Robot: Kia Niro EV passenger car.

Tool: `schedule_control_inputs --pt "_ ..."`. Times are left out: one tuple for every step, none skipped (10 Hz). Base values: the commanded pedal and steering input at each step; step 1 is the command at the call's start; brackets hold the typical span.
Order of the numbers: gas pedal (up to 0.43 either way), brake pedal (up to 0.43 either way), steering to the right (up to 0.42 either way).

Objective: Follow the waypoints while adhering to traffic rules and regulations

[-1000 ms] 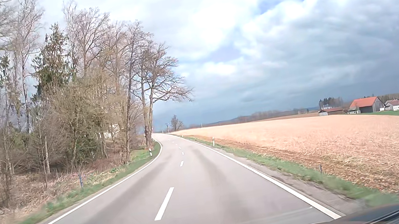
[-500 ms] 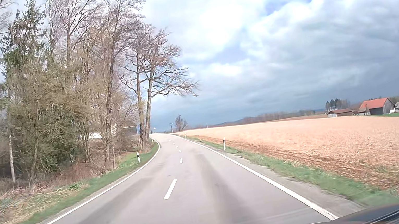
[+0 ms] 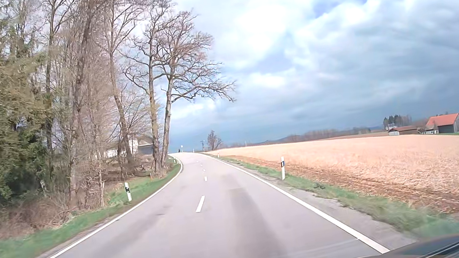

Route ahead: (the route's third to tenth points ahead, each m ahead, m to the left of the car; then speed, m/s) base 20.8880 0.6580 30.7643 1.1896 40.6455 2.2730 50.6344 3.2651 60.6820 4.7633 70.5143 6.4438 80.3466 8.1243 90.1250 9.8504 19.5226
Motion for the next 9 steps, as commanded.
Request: schedule_control_inputs --pt "0.157 0.0 -0.012" --pt "0.169 0.0 -0.012" --pt "0.177 0.0 -0.012" --pt "0.177 0.0 -0.012" --pt "0.189 0.0 -0.012" --pt "0.189 0.0 -0.012" --pt "0.197 0.0 -0.013" --pt "0.197 0.0 -0.014" --pt "0.197 0.0 -0.015"
